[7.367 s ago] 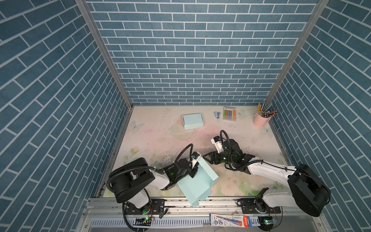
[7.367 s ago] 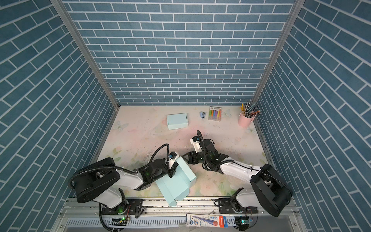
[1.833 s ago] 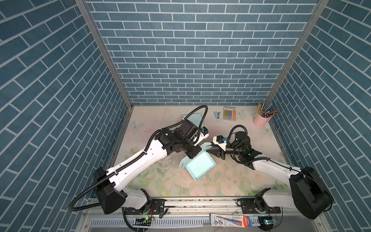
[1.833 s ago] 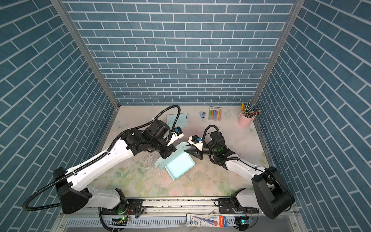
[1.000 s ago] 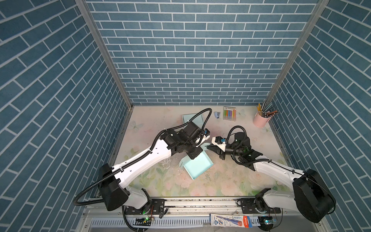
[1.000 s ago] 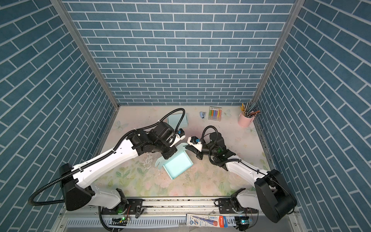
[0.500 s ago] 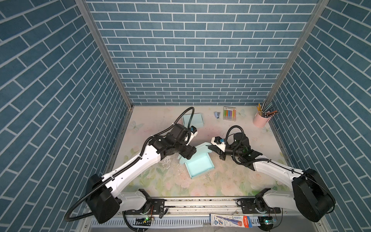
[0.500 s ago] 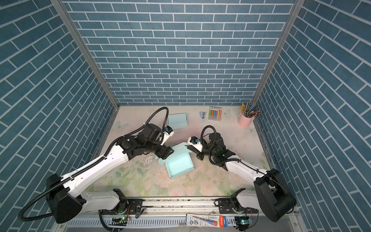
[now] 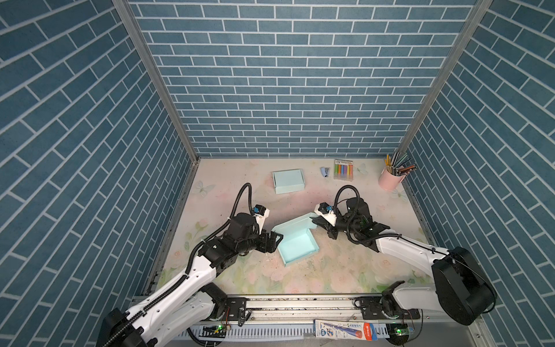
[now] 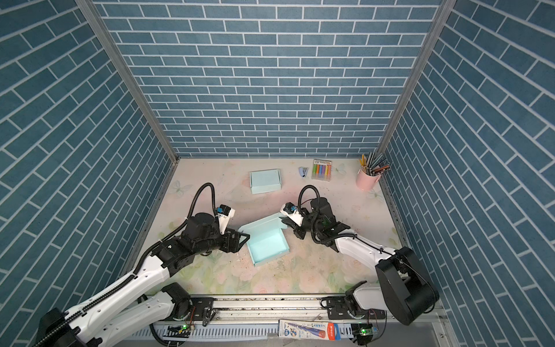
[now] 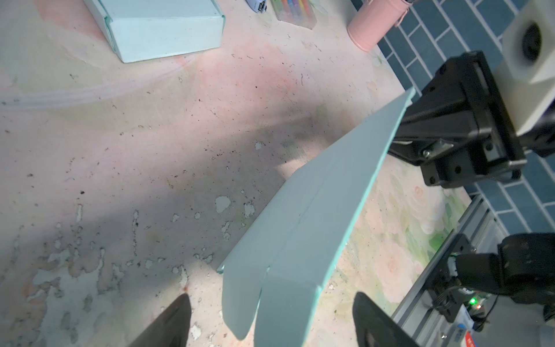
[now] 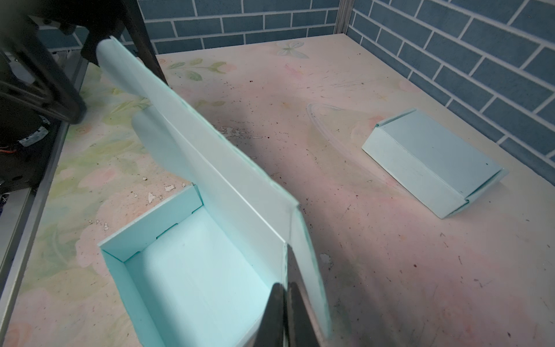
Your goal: Fold the paper box
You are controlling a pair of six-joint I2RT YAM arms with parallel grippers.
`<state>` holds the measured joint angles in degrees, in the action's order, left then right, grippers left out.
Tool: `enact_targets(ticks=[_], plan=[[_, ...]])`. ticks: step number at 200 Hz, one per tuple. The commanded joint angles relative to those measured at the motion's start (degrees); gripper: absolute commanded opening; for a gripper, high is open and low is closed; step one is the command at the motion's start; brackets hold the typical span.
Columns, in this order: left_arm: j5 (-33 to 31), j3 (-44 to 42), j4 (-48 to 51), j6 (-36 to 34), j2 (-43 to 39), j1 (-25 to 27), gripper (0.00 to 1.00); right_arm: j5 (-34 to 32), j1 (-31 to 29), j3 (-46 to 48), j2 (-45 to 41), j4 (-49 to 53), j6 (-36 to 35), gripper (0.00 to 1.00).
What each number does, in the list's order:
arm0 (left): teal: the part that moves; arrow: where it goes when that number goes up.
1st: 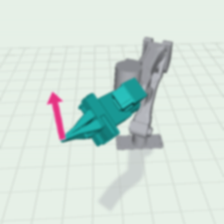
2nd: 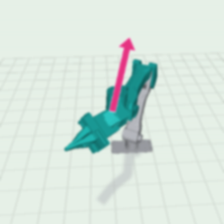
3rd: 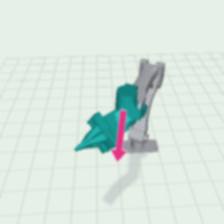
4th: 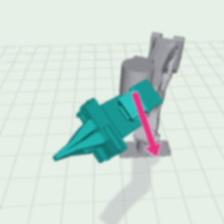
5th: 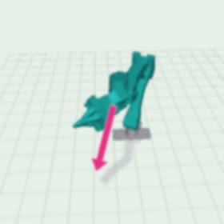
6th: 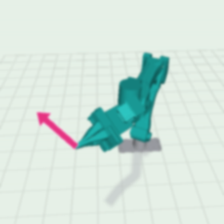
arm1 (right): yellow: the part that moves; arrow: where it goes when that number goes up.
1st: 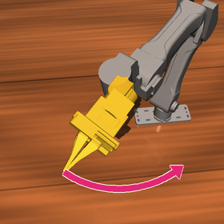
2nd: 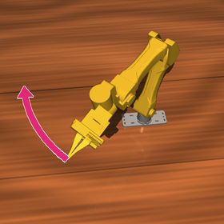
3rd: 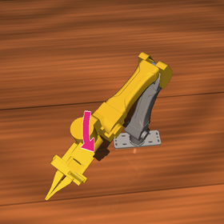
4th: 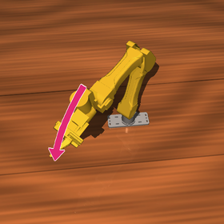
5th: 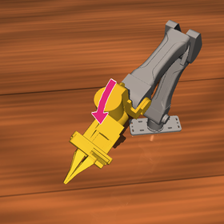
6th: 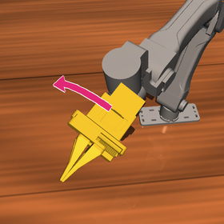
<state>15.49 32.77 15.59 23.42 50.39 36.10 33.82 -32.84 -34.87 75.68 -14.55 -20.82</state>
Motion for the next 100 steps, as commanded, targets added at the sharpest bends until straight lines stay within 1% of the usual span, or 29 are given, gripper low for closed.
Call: enact_targets(ticks=[1,30,49,75,84,100], plan=[[-1.4,-0.9,-3.7,1.2,1.1,0.7,0.7,1.1,0.2,-1.1,-0.5,1.6,-0.2,0.08],[-5.8,0.0,-1.0,0.7,3.4,3.4,0.55,0.7,0.1,-1.2,-0.4,2.2,0.4,0.09],[-8.2,0.6,0.3,1.3,4.0,4.5,0.38,0.5,0.1,-1.4,-0.6,2.2,0.6,0.1],[-12.3,1.4,1.7,2.4,5.4,6.6,0.2,0.5,0.1,-1.3,-1.0,1.8,0.7,0.1],[-14.1,1.7,2.8,2.8,6.1,7.2,0.17,0.4,0.1,-1.3,-1.1,1.8,0.8,0.1],[-15.5,2.1,4.1,3.5,6.7,7.7,0.16,0.2,0.1,-1.5,-1.0,1.8,0.8,0.1]])
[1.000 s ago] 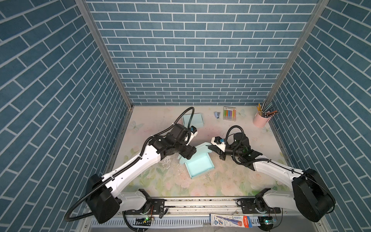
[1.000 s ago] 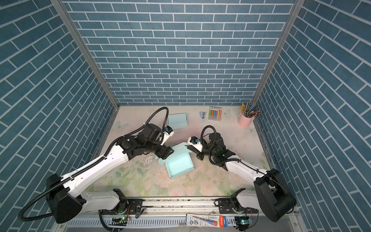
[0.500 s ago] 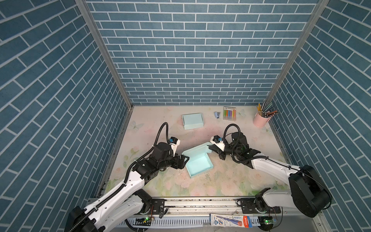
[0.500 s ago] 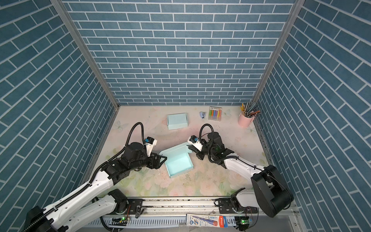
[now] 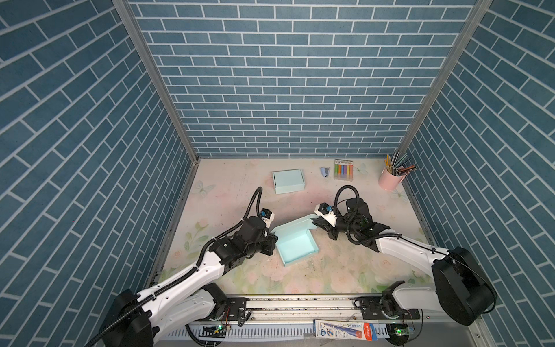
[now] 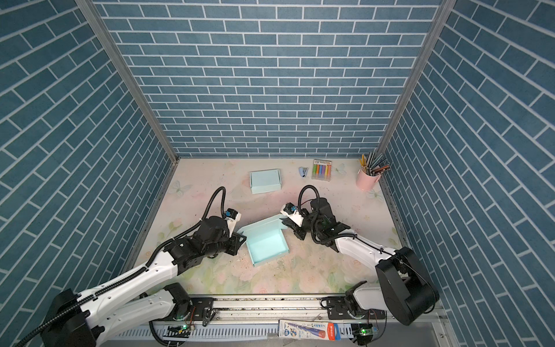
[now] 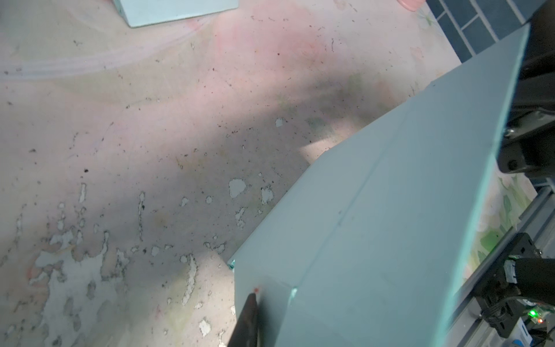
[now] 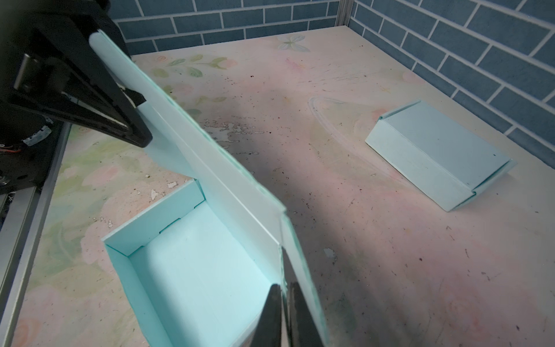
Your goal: Fold the paper box
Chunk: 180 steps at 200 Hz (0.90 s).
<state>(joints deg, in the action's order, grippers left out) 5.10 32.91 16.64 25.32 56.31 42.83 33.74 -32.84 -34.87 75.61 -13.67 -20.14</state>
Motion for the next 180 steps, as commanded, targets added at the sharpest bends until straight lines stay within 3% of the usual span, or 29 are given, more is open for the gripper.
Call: enact_targets(ticks=[1,34,79,128,148,180], plan=[[-5.1,2.0,3.0,1.6,0.8,1.0,0.16,0.3,0.1,-1.5,-0.9,1.0,0.1,0.1],[-6.4,1.7,4.4,2.9,-0.6,1.0,0.15,0.4,0.1,-1.8,-0.6,1.3,0.2,0.1],[-5.6,2.2,3.5,2.6,-0.4,1.1,0.01,0.9,-0.4,-2.5,-0.3,1.6,1.1,0.1],[-6.6,5.4,3.6,-2.7,2.3,1.9,0.01,-1.1,-2.1,-1.3,-2.6,0.6,2.8,0.12],[-6.9,6.2,3.6,-4.9,3.0,4.1,0.01,-2.4,-2.1,-0.8,-2.5,-1.7,3.4,0.17],[-7.3,7.6,2.9,-7.7,4.0,7.0,0.02,-3.5,-2.1,-3.3,1.0,-2.2,4.3,0.18]])
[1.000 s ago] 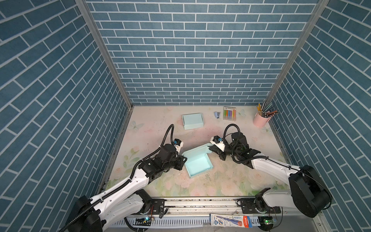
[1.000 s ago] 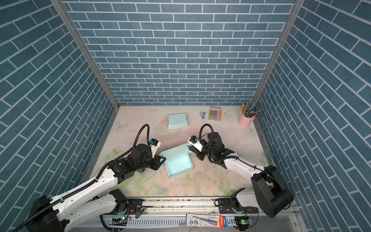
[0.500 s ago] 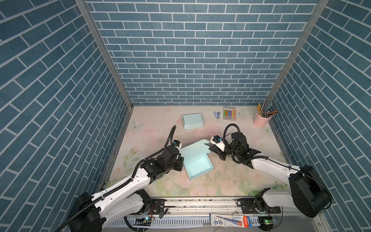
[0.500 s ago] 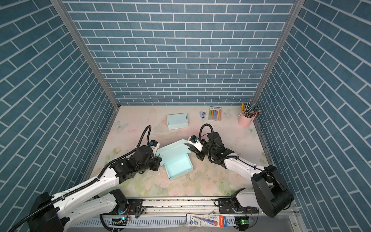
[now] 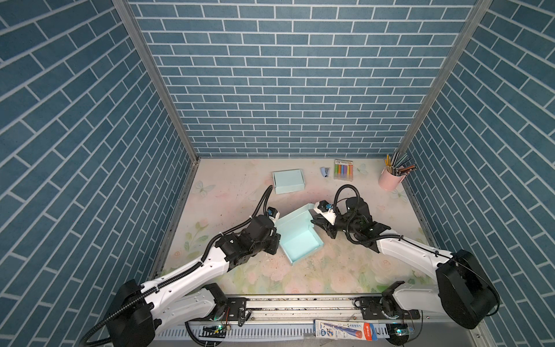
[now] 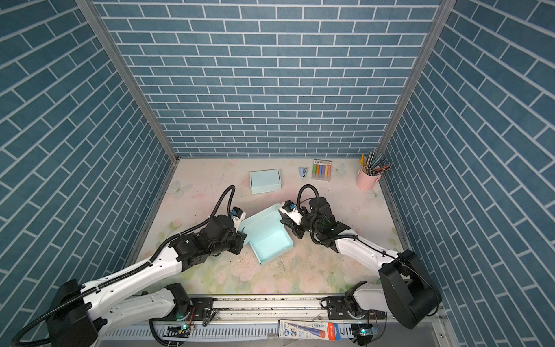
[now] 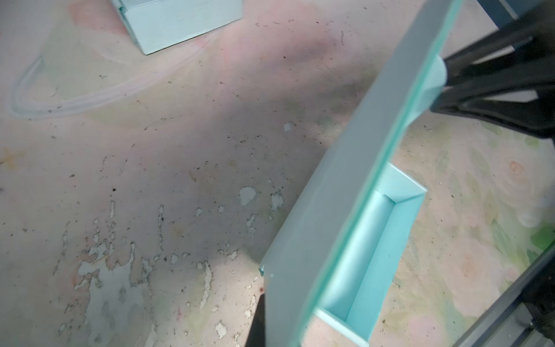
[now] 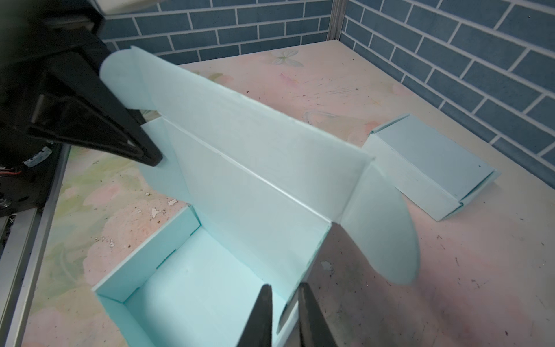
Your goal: Fold the paper box
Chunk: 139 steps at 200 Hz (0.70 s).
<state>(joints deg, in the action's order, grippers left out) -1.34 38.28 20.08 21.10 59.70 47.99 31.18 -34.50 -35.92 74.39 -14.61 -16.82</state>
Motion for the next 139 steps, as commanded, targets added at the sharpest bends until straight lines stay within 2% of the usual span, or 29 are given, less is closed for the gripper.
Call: enact_targets(ticks=[1,47,83,139], plan=[[-0.8,2.2,-0.5,-3.5,0.7,1.9,0.02,-1.0,-0.5,-2.3,2.3,-1.2,1.0,0.18],[-2.3,2.8,-1.2,-5.7,1.4,2.2,0.02,-5.3,-0.5,-3.7,2.8,0.6,1.4,0.18],[-2.8,3.7,-1.4,-6.8,3.9,2.2,0.02,-8.4,-0.4,-4.3,2.9,0.8,1.7,0.23],[-2.4,4.1,-2.1,-7.5,3.8,2.3,0.02,-11.1,-0.4,-5.9,4.4,1.8,1.7,0.19]])
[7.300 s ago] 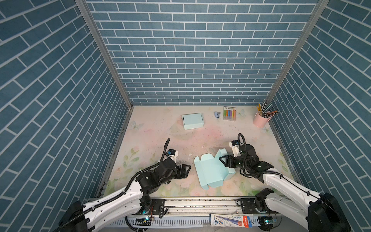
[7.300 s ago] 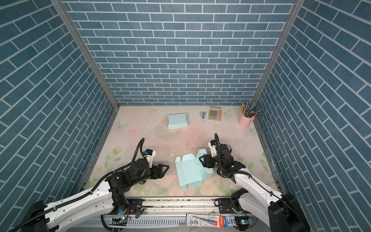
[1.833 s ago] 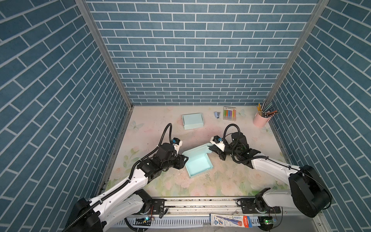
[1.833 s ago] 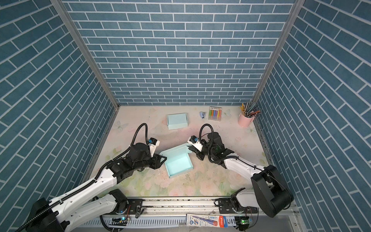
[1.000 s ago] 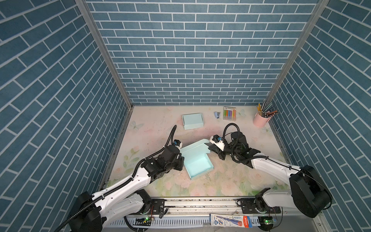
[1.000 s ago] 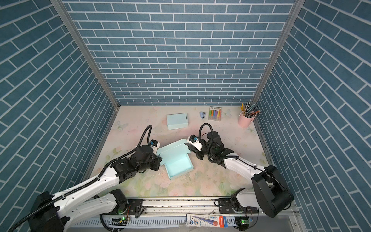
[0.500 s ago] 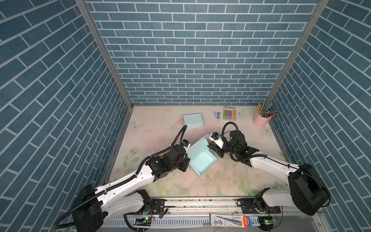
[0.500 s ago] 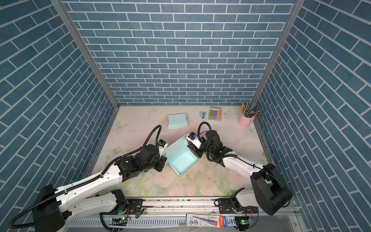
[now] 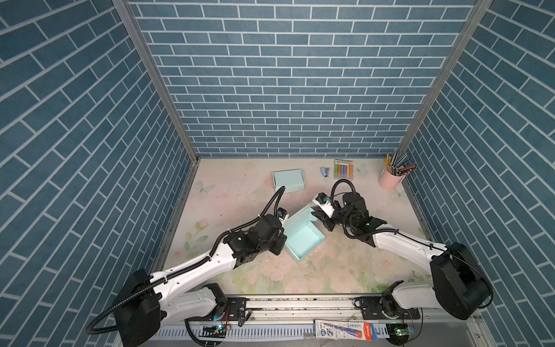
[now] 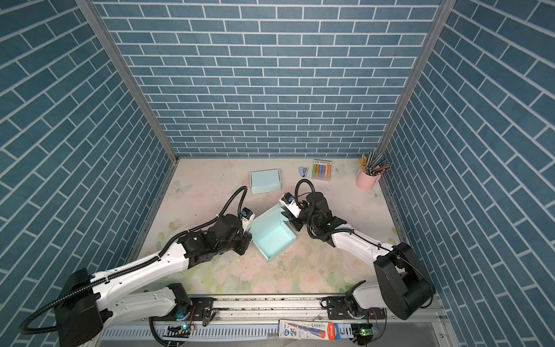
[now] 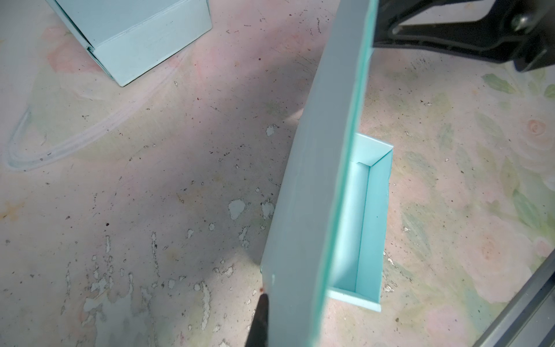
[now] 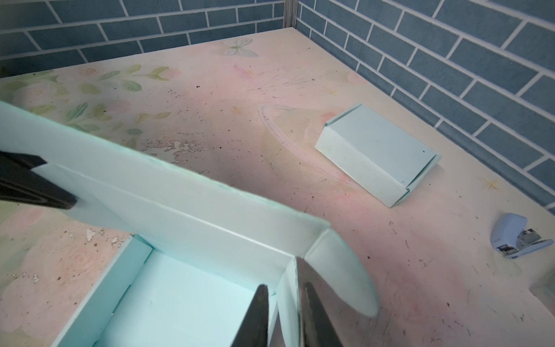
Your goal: Fold the paper box
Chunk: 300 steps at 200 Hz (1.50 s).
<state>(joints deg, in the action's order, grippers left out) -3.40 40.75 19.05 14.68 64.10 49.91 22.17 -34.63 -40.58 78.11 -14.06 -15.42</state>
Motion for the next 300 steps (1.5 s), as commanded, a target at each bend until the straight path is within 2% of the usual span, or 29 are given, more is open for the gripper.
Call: enact_targets(ticks=[1,80,111,127,139,165,199,221,237,270,300], plan=[[-0.4,1.6,-1.0,-1.1,-0.6,0.3,0.02,-2.2,-0.3,-1.3,0.7,1.3,0.3,0.19],[-3.1,2.5,-3.1,-1.8,0.2,0.3,0.02,-1.4,-0.3,0.0,0.3,2.6,1.6,0.11],[-1.7,2.6,-7.8,-0.4,0.9,-2.5,0.03,-2.2,-0.6,2.8,-3.2,-2.6,9.9,0.03],[-2.9,3.5,-10.7,1.2,2.5,-3.6,0.03,-4.9,-2.5,4.9,-4.7,-7.7,15.9,0.02],[-4.5,4.3,-13.4,2.3,4.2,-3.7,0.03,-9.5,-5.1,6.3,-5.5,-11.3,19.6,0.05],[-6.6,4.9,-21.4,3.4,7.7,-3.8,0.03,-16.8,-8.6,8.4,-6.7,-17.3,24.5,0.08],[-10.7,3.9,-29.9,4.6,12.2,-4.1,0.03,-21.5,-11.9,8.1,-6.0,-18.9,26.0,0.08],[-13.2,1.6,-35.6,4.7,14.4,-4.0,0.03,-25.2,-12.5,7.8,-3.8,-19.9,28.4,0.14],[-16.6,-0.5,-39.1,3.9,15.2,-3.1,0.03,-26.7,-12.5,7.5,-2.4,-21.7,29.1,0.15],[-15.8,-4.8,-49.4,1.1,16.6,-2.9,0.02,-28.6,-12.4,5.7,1.5,-23.9,28.5,0.15],[-14.6,-4.7,-53.3,-0.9,20.1,-2.8,0.02,-31.9,-12.4,3.1,4.9,-23.9,28.1,0.15]])
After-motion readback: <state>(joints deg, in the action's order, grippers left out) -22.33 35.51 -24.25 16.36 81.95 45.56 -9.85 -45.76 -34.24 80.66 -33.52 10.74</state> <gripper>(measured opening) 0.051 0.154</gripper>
